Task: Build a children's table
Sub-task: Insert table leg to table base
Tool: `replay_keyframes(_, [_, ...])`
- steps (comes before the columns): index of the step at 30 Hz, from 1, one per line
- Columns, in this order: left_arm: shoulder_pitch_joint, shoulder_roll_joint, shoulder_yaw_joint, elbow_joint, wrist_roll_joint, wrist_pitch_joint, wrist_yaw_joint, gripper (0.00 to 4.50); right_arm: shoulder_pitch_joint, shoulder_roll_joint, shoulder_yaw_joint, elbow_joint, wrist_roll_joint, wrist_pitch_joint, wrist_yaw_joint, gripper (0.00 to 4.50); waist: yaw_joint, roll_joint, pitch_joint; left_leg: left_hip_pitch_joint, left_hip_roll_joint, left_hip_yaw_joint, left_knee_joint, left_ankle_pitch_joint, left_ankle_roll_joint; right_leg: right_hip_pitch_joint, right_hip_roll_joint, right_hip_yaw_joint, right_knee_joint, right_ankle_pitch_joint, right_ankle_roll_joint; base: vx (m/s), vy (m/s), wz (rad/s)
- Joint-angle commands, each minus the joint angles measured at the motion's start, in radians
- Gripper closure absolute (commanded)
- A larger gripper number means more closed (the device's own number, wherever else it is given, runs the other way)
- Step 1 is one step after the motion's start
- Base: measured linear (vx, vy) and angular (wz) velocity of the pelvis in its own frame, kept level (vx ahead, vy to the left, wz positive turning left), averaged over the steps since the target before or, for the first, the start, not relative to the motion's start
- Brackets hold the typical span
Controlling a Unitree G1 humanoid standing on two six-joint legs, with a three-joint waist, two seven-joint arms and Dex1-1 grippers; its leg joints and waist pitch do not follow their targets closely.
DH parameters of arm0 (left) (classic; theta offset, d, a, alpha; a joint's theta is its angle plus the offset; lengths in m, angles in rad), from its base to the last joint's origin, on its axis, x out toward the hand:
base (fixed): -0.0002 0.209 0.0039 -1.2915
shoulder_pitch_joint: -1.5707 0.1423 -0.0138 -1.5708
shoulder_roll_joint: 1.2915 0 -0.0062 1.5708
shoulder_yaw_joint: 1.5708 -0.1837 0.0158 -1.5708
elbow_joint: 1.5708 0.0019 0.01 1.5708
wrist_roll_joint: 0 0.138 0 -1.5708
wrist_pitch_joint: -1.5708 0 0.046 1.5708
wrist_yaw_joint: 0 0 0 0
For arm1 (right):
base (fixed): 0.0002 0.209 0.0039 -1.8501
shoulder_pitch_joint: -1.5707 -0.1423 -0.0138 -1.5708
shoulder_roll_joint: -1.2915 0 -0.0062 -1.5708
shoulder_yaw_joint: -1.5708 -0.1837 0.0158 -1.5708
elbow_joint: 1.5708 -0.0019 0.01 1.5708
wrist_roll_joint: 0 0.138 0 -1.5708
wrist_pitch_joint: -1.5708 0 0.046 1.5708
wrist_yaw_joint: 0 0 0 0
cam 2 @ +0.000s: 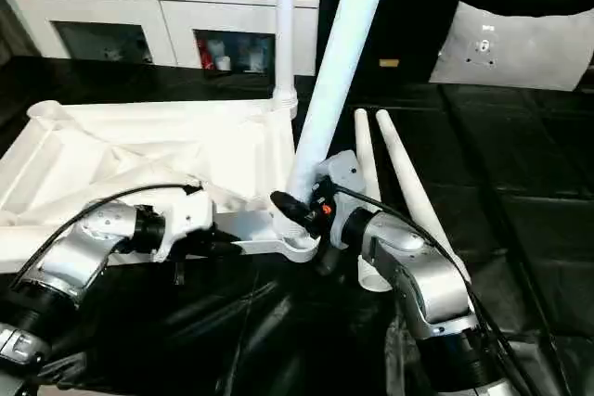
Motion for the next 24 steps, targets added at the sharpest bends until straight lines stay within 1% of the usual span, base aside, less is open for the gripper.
replay_keyframes(1, [0.009,-0.005,-0.012,0.02,-0.001,0.004,-0.004,3.66,0.001,-0.005,-0.011,-0.025,0.009,0.015,0.0,2.62,0.005,-0.007,-0.058,0.007,0.083,-0.03,-0.077,-0.108,0.02,0.044,-0.09,0.046,-0.063,-0.135,-0.24,0.0,0.0,0.0])
replay_keyframes(2, [0.003,-0.011,-0.01,0.022,-0.002,0.008,-0.002,3.54,0.007,-0.007,-0.015,-0.036,0.014,0.018,-0.001,2.62,0.004,-0.01,-0.057,0.004,0.081,-0.029,-0.076,-0.096,0.028,0.045,-0.088,0.045,-0.061,-0.105,-0.246,0.0,0.0,0.0])
replay_keyframes(3, [0.0,-0.012,-0.012,0.022,0.0,0.01,-0.006,3.54,0.011,-0.007,-0.016,-0.041,0.015,0.018,-0.001,2.62,0.004,-0.007,-0.056,0.004,0.082,-0.029,-0.076,-0.097,0.031,0.045,-0.089,0.045,-0.062,-0.104,-0.25,0.0,0.0,0.0])
replay_keyframes(5, [-0.007,-0.012,-0.021,0.024,0.007,0.017,-0.015,3.54,0.021,-0.006,-0.019,-0.053,0.017,0.018,-0.003,2.62,0.005,-0.008,-0.056,0.005,0.082,-0.029,-0.075,-0.106,0.03,0.045,-0.089,0.045,-0.065,-0.124,-0.25,0.0,0.0,0.0])
replay_keyframes(7, [-0.018,-0.014,-0.031,0.039,0.018,0.004,-0.015,3.54,0.03,-0.004,-0.021,-0.066,0.019,0.022,-0.005,2.62,0.007,-0.001,-0.055,0.006,0.083,-0.031,-0.077,-0.113,0.024,0.045,-0.088,0.045,-0.065,-0.132,-0.246,0.0,0.0,0.0])
replay_keyframes(8, [-0.026,-0.016,-0.036,0.052,0.027,-0.006,-0.01,3.54,0.035,-0.004,-0.021,-0.073,0.02,0.024,-0.006,2.62,0.006,-0.003,-0.055,0.007,0.083,-0.03,-0.078,-0.117,0.023,0.044,-0.086,0.045,-0.067,-0.133,-0.244,0.0,0.0,0.0])
replay_keyframes(9, [-0.034,-0.016,-0.043,0.07,0.041,-0.028,-0.001,3.54,0.041,-0.004,-0.02,-0.077,0.02,0.024,-0.006,2.62,0.008,0.0,-0.056,0.008,0.083,-0.031,-0.078,-0.123,0.018,0.043,-0.086,0.045,-0.067,-0.133,-0.243,0.0,0.0,0.0])
replay_keyframes(10, [-0.036,-0.016,-0.045,0.075,0.045,-0.033,0.001,3.54,0.042,-0.004,-0.019,-0.079,0.02,0.024,-0.006,2.62,0.008,-0.002,-0.054,0.008,0.084,-0.031,-0.079,-0.132,0.016,0.044,-0.087,0.046,-0.068,-0.137,-0.242,0.0,0.0,0.0])
replay_keyframes(11, [-0.043,-0.016,-0.055,0.094,0.06,-0.056,0.011,3.54,0.048,-0.005,-0.017,-0.084,0.02,0.024,-0.008,2.62,0.01,0.0,-0.053,0.008,0.083,-0.031,-0.079,-0.138,0.014,0.044,-0.087,0.046,-0.069,-0.145,-0.242,0.0,0.0,0.0])
replay_keyframes(12, [-0.045,-0.018,-0.056,0.102,0.06,-0.062,0.012,3.48,0.051,-0.004,-0.017,-0.087,0.02,0.025,-0.008,2.62,0.012,0.002,-0.053,0.01,0.083,-0.03,-0.079,-0.155,0.008,0.042,-0.088,0.047,-0.072,-0.165,-0.238,0.0,0.0,0.0])
replay_keyframes(13, [-0.047,-0.023,-0.054,0.109,0.055,-0.068,0.012,3.46,0.055,-0.003,-0.016,-0.091,0.021,0.027,-0.009,2.62,0.012,0.003,-0.054,0.01,0.084,-0.031,-0.079,-0.157,0.004,0.044,-0.089,0.047,-0.072,-0.168,-0.238,0.0,0.0,0.0])
replay_keyframes(14, [-0.05,-0.031,-0.047,0.118,0.045,-0.071,0.013,3.46,0.056,-0.003,-0.016,-0.094,0.021,0.028,-0.009,2.62,0.013,0.002,-0.052,0.009,0.084,-0.032,-0.082,-0.167,-0.002,0.044,-0.088,0.047,-0.073,-0.182,-0.233,0.0,0.0,0.0])
replay_keyframes(17, [-0.066,-0.05,-0.034,0.151,0.03,-0.077,0.013,3.46,0.062,-0.007,-0.016,-0.103,0.019,0.036,-0.01,2.62,0.014,0.001,-0.05,0.012,0.083,-0.033,-0.084,-0.199,-0.014,0.04,-0.09,0.048,-0.078,-0.24,-0.224,0.0,0.0,0.0])
replay_keyframes(19, [-0.073,-0.053,-0.033,0.167,0.03,-0.083,0.013,3.81,0.063,-0.009,-0.015,-0.106,0.018,0.041,-0.01,2.62,0.015,0.002,-0.05,0.015,0.084,-0.032,-0.084,-0.207,-0.017,0.037,-0.089,0.049,-0.08,-0.256,-0.218,0.0,0.0,0.0])
replay_keyframes(20, [-0.082,-0.054,-0.035,0.188,0.033,-0.096,0.009,3.81,0.067,-0.015,-0.011,-0.109,0.015,0.046,-0.007,2.62,0.016,0.002,-0.049,0.012,0.083,-0.034,-0.086,-0.213,-0.019,0.039,-0.09,0.049,-0.082,-0.275,-0.21,0.0,0.0,0.0])
replay_keyframes(21, [-0.087,-0.054,-0.036,0.2,0.032,-0.104,0.002,3.84,0.07,-0.018,-0.009,-0.11,0.013,0.049,-0.006,2.62,0.015,0.002,-0.049,0.013,0.084,-0.035,-0.086,-0.217,-0.02,0.038,-0.089,0.049,-0.082,-0.278,-0.207,0.0,0.0,0.0])
replay_keyframes(23, [-0.093,-0.054,-0.037,0.214,0.025,-0.115,-0.02,4.08,0.074,-0.021,-0.006,-0.112,0.012,0.052,-0.005,2.62,0.016,0.001,-0.05,0.013,0.084,-0.035,-0.087,-0.215,-0.02,0.038,-0.09,0.049,-0.082,-0.271,-0.205,0.0,0.0,0.0])
replay_keyframes(24, [-0.096,-0.053,-0.038,0.216,0.021,-0.115,-0.036,4.19,0.077,-0.021,-0.004,-0.114,0.012,0.053,-0.005,2.62,0.014,-0.002,-0.051,0.006,0.084,-0.037,-0.088,-0.203,-0.02,0.043,-0.091,0.048,-0.078,-0.257,-0.205,0.0,0.0,0.0])
